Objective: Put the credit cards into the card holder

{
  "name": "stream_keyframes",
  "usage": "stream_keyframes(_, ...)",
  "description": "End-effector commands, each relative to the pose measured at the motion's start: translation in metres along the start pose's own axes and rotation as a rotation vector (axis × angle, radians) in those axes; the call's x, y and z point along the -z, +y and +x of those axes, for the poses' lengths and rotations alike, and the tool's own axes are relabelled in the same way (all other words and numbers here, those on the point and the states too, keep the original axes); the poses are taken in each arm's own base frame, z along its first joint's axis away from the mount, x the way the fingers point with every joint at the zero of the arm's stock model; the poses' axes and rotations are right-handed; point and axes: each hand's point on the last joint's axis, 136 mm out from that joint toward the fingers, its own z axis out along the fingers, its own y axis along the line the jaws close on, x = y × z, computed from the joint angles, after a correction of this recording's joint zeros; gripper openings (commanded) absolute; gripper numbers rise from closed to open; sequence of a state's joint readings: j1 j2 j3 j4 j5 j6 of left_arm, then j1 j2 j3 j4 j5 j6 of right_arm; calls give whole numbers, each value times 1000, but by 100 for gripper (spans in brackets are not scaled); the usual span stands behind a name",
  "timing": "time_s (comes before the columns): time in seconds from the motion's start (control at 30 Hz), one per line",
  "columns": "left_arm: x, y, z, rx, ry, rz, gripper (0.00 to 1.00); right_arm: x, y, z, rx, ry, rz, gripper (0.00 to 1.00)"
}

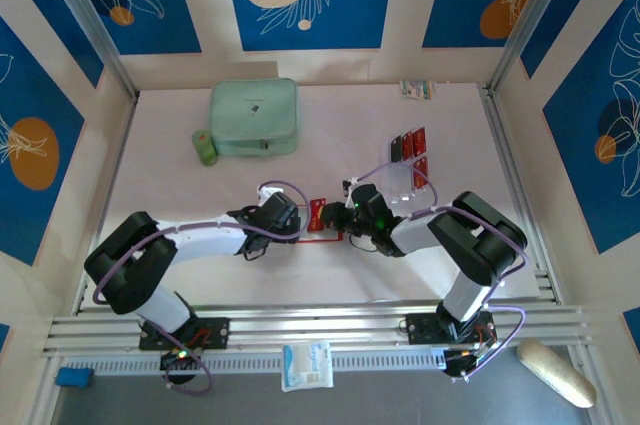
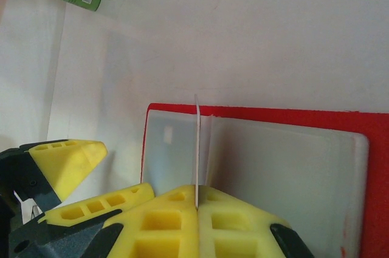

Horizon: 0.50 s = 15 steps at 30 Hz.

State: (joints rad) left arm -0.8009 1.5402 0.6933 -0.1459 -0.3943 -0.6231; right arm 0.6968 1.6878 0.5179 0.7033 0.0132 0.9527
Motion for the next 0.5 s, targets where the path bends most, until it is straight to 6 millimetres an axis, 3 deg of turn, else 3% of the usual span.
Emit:
stream_keyframes(0.0,-3,19,18,-23,50,-68,98,-2,-6,8,-10,6,11,0)
stream_keyframes(0.47,-3,19,18,-23,48,-66,98,-6,-7,14,-42,27,-21,0)
